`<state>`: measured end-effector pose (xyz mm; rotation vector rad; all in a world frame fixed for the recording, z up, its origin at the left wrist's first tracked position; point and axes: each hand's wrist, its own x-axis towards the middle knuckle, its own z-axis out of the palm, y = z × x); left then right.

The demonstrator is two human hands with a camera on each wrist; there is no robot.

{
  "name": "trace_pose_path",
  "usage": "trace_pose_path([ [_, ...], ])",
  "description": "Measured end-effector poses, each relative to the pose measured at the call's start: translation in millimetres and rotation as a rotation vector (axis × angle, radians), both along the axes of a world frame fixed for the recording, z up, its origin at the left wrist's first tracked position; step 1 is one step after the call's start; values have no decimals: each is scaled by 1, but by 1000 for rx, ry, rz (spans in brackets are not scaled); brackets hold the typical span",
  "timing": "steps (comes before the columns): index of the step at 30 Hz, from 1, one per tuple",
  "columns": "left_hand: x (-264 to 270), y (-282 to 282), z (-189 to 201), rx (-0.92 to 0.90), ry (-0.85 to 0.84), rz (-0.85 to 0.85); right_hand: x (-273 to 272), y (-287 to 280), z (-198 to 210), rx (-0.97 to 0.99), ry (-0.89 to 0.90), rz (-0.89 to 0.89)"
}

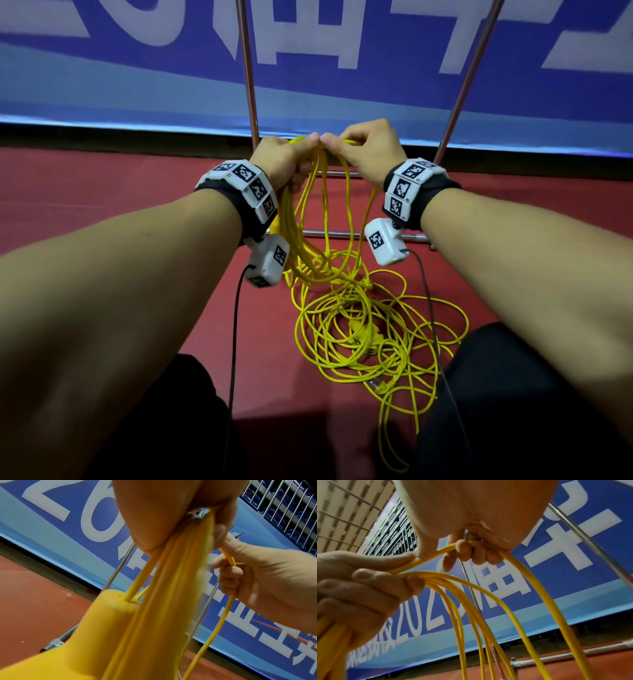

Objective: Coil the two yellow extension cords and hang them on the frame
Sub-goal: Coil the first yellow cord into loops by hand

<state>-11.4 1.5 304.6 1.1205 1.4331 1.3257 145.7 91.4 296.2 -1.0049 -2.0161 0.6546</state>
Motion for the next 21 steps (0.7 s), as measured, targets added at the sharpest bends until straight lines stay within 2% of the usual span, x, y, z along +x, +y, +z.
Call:
trace_pose_path([
  [3,2,0,6,37,-36,22,11,3,-9,-50,-56,51],
  [6,-2,1,9,77,-54,67,28,14,-32,-138,-341,59],
  [8,-9,3,8,89,-82,105,42,23,-48,-267,-411,87],
  [10,-14,4,7,89,-83,139,47,25,-55,-346,-366,132],
  [12,-17,4,7,81,-88,175,45,24,-53,-362,-320,88],
  [14,-20,6,8,57,-124,200,42,22,-41,-281,-267,-6],
  [18,-26,5,7,16,-180,201,33,30,-8,-186,64,-113],
  [20,-28,4,5,16,-163,192,30,30,-5,-129,108,-147],
  [21,-29,4,4,14,-150,187,30,29,-6,-92,64,-153],
])
